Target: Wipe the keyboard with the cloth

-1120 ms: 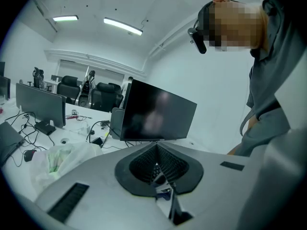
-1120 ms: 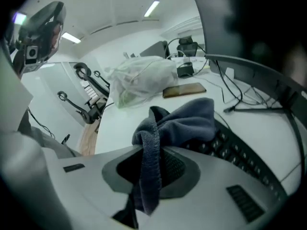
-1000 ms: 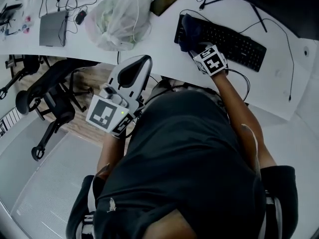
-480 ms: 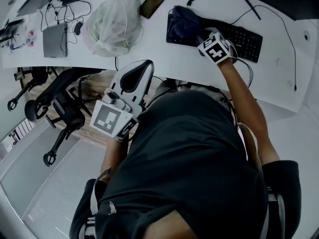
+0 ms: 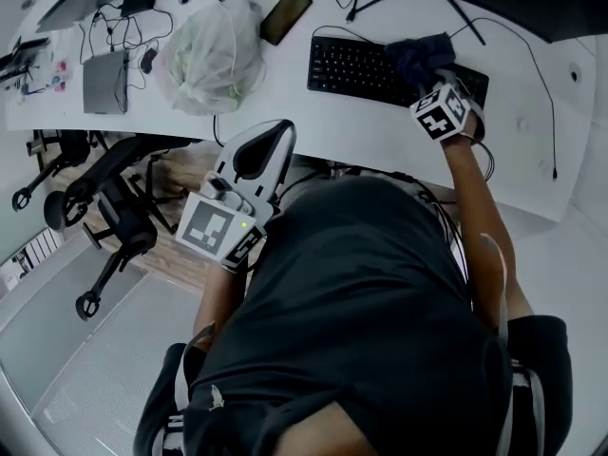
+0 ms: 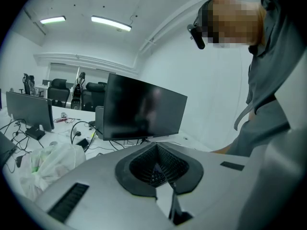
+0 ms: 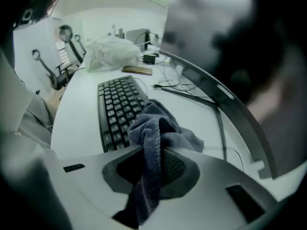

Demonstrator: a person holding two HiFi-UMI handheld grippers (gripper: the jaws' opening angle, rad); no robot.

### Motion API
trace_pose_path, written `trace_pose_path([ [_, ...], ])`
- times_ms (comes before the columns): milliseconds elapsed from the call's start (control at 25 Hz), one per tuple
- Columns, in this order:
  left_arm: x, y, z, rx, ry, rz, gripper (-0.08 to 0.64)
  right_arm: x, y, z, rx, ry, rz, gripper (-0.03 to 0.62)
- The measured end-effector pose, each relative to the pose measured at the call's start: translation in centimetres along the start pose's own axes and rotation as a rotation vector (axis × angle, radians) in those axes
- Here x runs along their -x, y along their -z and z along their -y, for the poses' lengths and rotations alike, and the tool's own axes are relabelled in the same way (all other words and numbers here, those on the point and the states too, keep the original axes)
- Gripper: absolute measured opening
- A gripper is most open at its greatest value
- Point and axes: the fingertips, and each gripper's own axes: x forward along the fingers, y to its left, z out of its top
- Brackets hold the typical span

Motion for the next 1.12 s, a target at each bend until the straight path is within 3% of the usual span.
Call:
trace_pose_path([
  [120,-0.6,0.0,0.8,-0.009,0.003,0.005,0.002,-3.3,-6.8,-3.6,0.194,0.019,0.005,0.063],
  [160,-0.8,0.2,1.1,-0.004,0.009,-0.002,0.002,-2.9,-9.8,-5.2,0.215,-0.021,0.056,0.063],
  [240,-1.2,0.6,1.6,-0.001,0.025,-0.031,0.002,-1.0,-15.4,-9.6,0.197,-0.195,0.217,0.063],
  [320,-1.9,0.2,1.6,-0.019,0.044,-0.048,0.002,-0.3,-17.7,-12.0,0.250,-0.269,0.286,0.063],
  [400,-2.7,-0.8,1.4,-0.047,0.061,-0.039,0.002,-1.6,-16.4,-10.9,0.230,-0.258,0.241,0.063],
  [560,-3.4,-1.2,1.3,-0.052,0.083,-0.049,0.002,-3.3,-7.3,-4.0,-0.072,-0.249,0.187,0.063],
  [720,-2.9,-0.6,0.3,-0.035,0.089,-0.055,0.002,0.7,3.2,4.1,-0.264,-0.045,0.044,0.063],
  [800,-2.6,-0.5,-0.6,-0.029,0.082,-0.044,0.002,2.8,6.9,6.7,-0.306,0.068,-0.051,0.063],
  [920,-2.6,-0.4,-1.3,-0.008,0.078,-0.038,0.002,3.6,5.5,7.2,-0.232,0.128,-0.055,0.063],
  [1120,-1.7,0.4,-1.4,-0.001,0.085,-0.050,0.002,-2.1,-4.7,0.4,0.100,0.107,-0.039,0.061],
])
